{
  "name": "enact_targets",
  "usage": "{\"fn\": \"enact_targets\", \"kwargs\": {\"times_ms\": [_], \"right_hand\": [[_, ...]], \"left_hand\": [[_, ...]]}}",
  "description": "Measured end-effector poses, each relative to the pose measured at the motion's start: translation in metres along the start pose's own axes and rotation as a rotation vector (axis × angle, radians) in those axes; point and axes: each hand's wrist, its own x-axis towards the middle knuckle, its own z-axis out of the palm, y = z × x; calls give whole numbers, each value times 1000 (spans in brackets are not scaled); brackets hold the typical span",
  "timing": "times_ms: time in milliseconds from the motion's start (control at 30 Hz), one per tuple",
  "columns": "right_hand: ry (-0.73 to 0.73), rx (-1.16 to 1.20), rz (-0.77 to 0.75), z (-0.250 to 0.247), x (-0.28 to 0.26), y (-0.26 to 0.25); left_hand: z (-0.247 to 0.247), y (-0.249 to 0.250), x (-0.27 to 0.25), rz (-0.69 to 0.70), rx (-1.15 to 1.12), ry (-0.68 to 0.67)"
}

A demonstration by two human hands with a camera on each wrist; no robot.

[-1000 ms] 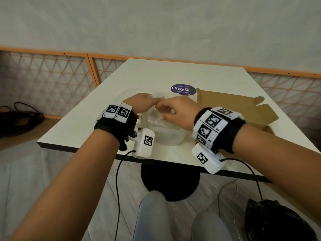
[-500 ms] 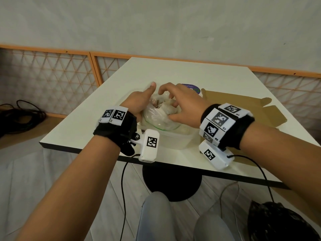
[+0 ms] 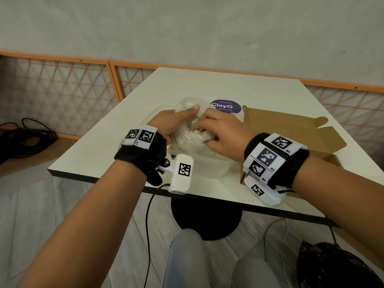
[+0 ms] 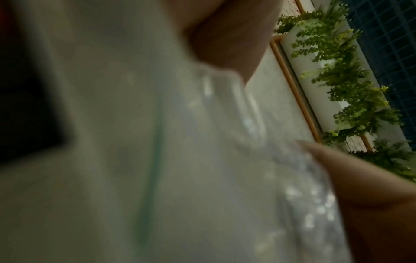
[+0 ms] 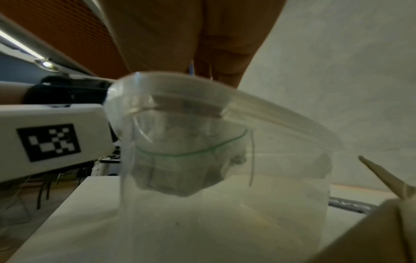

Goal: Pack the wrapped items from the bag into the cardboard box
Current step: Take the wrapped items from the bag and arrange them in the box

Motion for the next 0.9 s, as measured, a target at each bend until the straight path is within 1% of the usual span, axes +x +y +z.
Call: {"fn": "enact_targets", "kwargs": {"times_ms": [67, 200, 267, 333, 433, 500, 600, 667, 733, 767, 833, 900], "right_hand": [[-4, 6, 9, 0, 0, 0], [20, -19, 144, -6, 0, 8], [20, 1, 178, -8, 1, 9], [12, 31, 177, -9, 2, 11], [19, 54, 131, -8, 3, 14], [54, 65, 109, -8, 4, 15], [124, 90, 104, -10, 7, 18], [195, 134, 128, -13, 7, 22], [262, 178, 174, -16, 7, 26], [282, 195, 200, -17, 7, 28], [286, 235, 227, -20, 6, 30], [237, 255, 218, -24, 5, 30]], "left_hand": [[-2, -4, 7, 22, 20, 49], [-3, -8, 10, 53, 35, 127], [0, -4, 5, 34, 57, 118], [0, -3, 3, -17, 80, 71], [1, 0, -2, -103, 72, -7], [5, 5, -9, -96, -23, -40], [8, 7, -10, -102, -186, -129], [7, 9, -16, -89, -228, -211], [6, 10, -22, -109, -145, -346], [6, 11, -24, -123, -74, -386], [6, 11, -23, -135, -4, -385], [7, 10, -20, -98, -27, -365]]}}
